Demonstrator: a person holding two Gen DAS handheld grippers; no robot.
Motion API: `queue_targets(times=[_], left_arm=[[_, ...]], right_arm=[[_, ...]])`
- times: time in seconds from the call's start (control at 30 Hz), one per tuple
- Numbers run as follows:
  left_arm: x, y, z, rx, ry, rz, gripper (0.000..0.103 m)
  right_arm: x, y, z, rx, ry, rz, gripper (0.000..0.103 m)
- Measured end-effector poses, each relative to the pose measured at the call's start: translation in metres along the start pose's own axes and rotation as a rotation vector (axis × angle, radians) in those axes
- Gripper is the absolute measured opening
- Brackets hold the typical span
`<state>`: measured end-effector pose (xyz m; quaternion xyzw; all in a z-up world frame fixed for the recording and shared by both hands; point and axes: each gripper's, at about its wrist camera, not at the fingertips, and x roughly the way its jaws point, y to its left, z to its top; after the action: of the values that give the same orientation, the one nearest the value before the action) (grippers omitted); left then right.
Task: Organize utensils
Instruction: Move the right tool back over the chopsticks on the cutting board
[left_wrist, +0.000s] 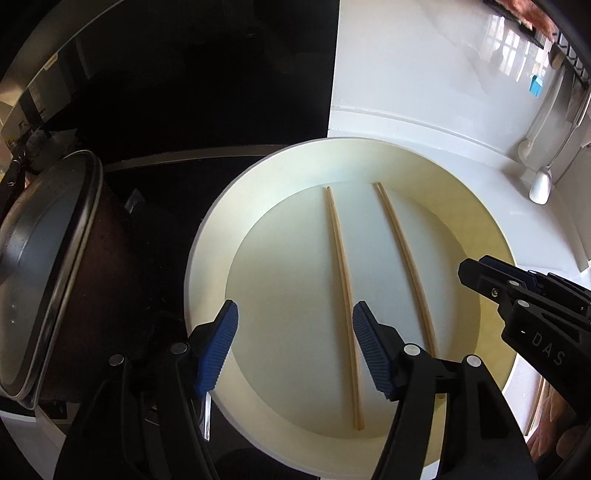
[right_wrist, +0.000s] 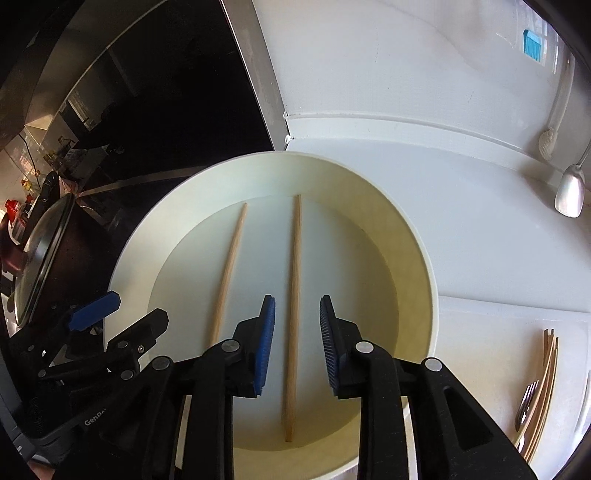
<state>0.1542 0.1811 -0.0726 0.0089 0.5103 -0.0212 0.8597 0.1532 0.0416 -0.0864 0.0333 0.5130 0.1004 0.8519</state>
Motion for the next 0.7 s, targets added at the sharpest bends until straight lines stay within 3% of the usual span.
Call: queue_targets(times=[0.37,0.7], left_arm=[[-0.064,-0.030,-0.028,-0.015,-0.082,0.020,0.072],[-0.102,-0.116,-0.079,-0.009,-0.095,-0.060,0.089]], right_arm=[[-0.075,-0.037,-0.038,-0.010,-0.073,0.017,0.040],[-0.149,-0.121,-0.135,0.053,-0.097,-0.025,0.052]])
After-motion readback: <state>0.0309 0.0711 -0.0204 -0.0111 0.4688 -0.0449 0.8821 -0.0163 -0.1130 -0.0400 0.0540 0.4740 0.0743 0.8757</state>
